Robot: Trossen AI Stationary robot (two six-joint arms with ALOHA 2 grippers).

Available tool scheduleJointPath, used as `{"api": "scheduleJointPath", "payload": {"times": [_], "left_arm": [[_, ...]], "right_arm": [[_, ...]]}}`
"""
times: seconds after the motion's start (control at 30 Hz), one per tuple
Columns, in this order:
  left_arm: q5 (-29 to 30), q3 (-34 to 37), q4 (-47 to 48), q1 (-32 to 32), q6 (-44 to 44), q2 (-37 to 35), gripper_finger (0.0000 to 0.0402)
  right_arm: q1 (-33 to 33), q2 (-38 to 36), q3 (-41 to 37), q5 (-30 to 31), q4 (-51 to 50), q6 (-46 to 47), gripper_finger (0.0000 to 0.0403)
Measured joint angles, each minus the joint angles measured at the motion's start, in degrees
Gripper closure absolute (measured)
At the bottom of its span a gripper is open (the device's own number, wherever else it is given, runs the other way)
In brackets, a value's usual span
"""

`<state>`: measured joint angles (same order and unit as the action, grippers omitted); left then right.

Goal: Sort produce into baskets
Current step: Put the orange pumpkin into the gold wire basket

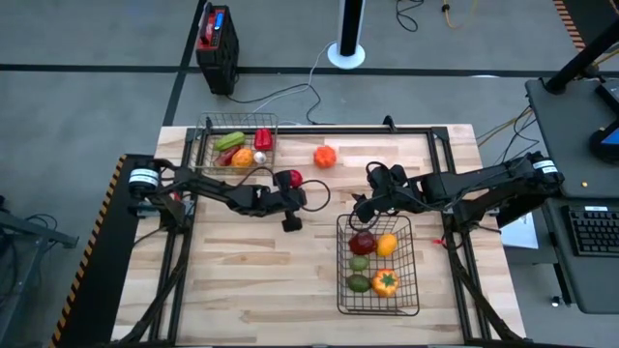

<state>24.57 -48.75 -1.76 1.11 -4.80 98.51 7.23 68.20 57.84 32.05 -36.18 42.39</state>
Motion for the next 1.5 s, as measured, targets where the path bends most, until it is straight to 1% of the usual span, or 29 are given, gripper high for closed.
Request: {"api": "scheduleJointPath", "payload": {"times": [0.3,0.4,0.6,0.7,0.77,0.9,1.1,1.23,1.33,1.5], "left_arm": [[0.37,-0.09,-0.13,-1.29,-0.02,-3.19,0.0402],[1.05,-0.09,0.3,-2.49,-0.02,-5.88,0.0402],[3.86,2.85,0.29,-5.54,-0.7,-15.43,0.0402],[4.13,5.95,-1.17,-7.43,-0.45,-21.96,0.0402],[4.14,8.28,-2.41,-8.71,-0.11,-26.2,0.0402],[5.33,12.22,-5.12,-10.67,0.63,-34.13,0.0402],[6.4,16.96,-6.29,-11.31,0.85,-42.87,0.0402],[6.45,18.84,-6.22,-11.31,0.71,-46.22,0.0402],[6.45,19.34,-6.87,-11.3,-2.36,-47.73,0.0402],[6.43,19.34,-9.64,-11.24,-7.04,-48.62,0.0402]], "right_arm": [[-0.04,0.0,0.0,-0.1,1.43,0.4,0.0077],[-0.87,0.07,0.0,-0.17,3.81,0.48,0.0077],[-5.31,0.94,0.0,-2.89,7.58,-0.58,0.0077],[-8.88,2.14,0.02,-6.37,11.25,-2.96,0.0077],[-11.46,3.38,0.98,-8.87,11.9,-4.35,0.0077],[-15.09,7.17,6.06,-10.41,10.14,-7.42,0.0077],[-18.72,15.85,18.17,-11.08,3.71,-12.13,0.0076],[-20.7,22.45,27.79,-11.16,-4.73,-13.02,0.0076],[-22.27,27.09,34.21,-11.66,-9.64,-12.92,0.0072],[-26.57,32.87,41.37,-19.29,-14.72,-11.26,0.0057]]}}
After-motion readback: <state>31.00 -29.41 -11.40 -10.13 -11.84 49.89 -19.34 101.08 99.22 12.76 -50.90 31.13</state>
